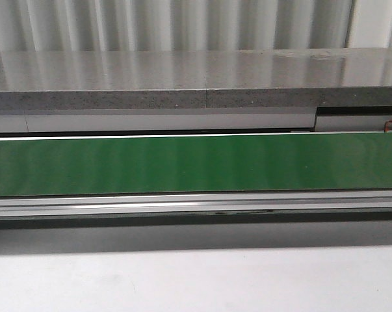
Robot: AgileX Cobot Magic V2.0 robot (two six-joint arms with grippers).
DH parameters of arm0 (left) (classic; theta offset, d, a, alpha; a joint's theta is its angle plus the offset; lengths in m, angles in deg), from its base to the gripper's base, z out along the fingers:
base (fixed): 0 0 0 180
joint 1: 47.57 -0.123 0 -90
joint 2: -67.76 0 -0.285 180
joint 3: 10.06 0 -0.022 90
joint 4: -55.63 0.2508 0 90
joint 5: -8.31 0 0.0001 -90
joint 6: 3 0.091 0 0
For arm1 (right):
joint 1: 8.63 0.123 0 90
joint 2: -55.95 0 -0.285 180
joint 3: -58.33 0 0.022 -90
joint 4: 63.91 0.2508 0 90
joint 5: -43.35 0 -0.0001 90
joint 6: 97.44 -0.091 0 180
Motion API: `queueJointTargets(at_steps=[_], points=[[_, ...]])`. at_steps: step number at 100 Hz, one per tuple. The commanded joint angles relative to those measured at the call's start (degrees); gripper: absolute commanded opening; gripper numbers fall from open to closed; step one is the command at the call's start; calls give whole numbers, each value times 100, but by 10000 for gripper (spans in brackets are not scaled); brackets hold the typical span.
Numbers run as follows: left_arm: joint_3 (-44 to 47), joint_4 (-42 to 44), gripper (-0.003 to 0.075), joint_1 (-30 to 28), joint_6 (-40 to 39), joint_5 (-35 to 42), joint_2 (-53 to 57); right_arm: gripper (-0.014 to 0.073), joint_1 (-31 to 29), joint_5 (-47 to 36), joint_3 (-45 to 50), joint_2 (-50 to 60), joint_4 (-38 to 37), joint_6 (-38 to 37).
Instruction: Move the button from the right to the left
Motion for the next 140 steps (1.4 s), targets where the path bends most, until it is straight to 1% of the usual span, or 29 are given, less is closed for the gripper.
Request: queueJointTargets(at_steps=[1,22,32,43,51,58,70,75,84,91,120,133,140], points=[[146,-40,-20,40,-53,476,191,-67,6,-400,-152,-39,57,46],[146,-40,-20,40,-53,476,191,-67,6,-406,-152,-39,57,46],[146,-40,-20,40,-53,476,191,-67,19,-550,-152,-39,61,18],[146,-40,-20,40,-53,476,191,-67,204,-636,-134,-18,44,-10],[146,-40,-20,40,-53,476,191,-67,411,-1039,70,79,-78,-140],[146,-40,-20,40,-53,476,191,-67,605,-1561,400,236,-387,-554],[146,-40,-20,40,-53,476,191,-67,841,-2384,1084,599,-1062,-1737],[146,-40,-20,40,-53,476,191,-67,893,-2638,1363,786,-1303,-2118],[146,-40,-20,40,-53,476,191,-67,938,-2992,1830,1074,-1629,-2601],[146,-40,-20,40,-53,476,191,-67,952,-3188,2136,1323,-1774,-2809],[146,-40,-20,40,-53,476,191,-67,989,-3661,2976,2277,-1814,-2875],[146,-40,-20,40,-53,476,191,-67,989,-4036,3214,2262,-1761,-2881],[146,-40,-20,40,-53,476,191,-67,989,-4038,3207,2262,-1756,-2899]])
